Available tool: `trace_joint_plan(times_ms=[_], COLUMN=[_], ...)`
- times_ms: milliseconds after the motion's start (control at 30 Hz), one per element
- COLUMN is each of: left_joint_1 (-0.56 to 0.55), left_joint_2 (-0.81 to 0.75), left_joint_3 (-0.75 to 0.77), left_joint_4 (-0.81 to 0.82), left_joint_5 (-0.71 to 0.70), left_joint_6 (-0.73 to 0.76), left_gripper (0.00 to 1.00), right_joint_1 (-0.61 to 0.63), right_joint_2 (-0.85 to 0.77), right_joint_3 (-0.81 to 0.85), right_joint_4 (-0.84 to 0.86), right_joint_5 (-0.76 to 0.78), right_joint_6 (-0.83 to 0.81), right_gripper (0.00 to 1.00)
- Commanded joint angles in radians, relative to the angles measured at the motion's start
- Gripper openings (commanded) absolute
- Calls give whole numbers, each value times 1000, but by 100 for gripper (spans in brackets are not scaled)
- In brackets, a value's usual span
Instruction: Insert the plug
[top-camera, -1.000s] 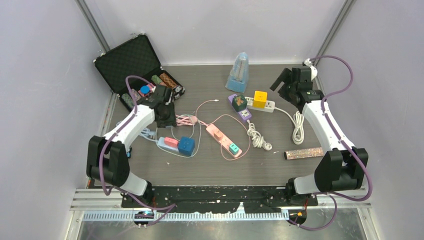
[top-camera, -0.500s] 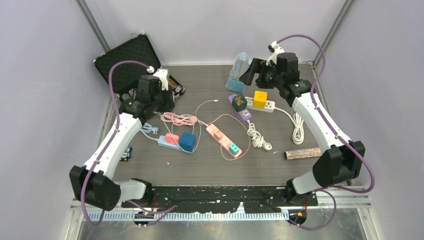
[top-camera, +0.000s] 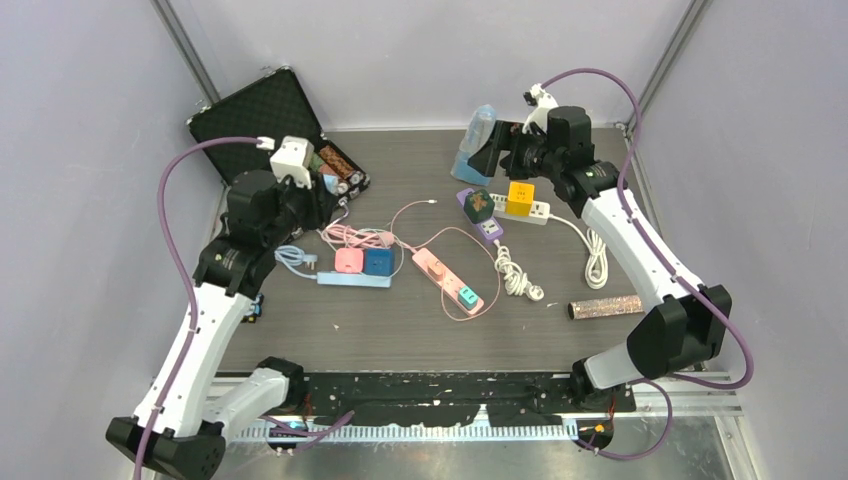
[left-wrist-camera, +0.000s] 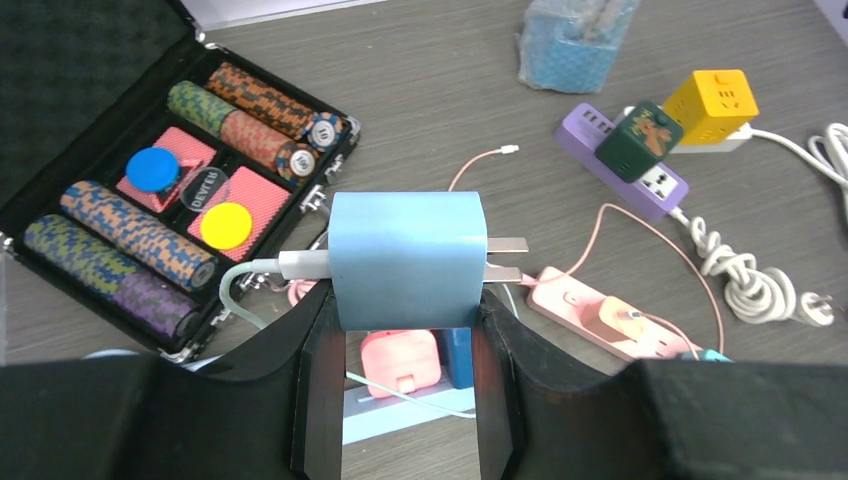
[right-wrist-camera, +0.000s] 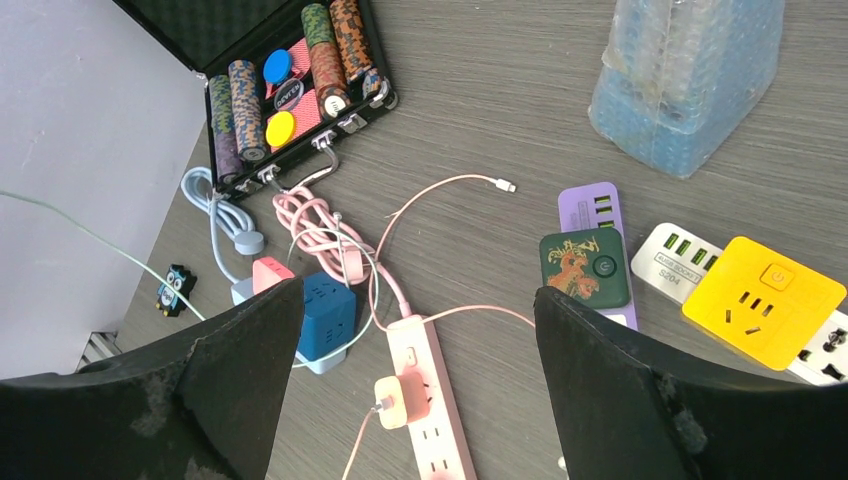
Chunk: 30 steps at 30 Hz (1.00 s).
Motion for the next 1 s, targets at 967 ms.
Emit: trace_joint_plan(times_ms=[967], left_joint_1=[-37], left_joint_2=[279], left_joint_3=[354], left_joint_4=[562], left_joint_5=[388], left_joint_6=[110], left_gripper=[0], right_joint_1=[94], right_joint_2=[-64], right_joint_3=[52], right_joint_4=[7], right_joint_5=[-81], right_joint_6=[-58], right_gripper=[90])
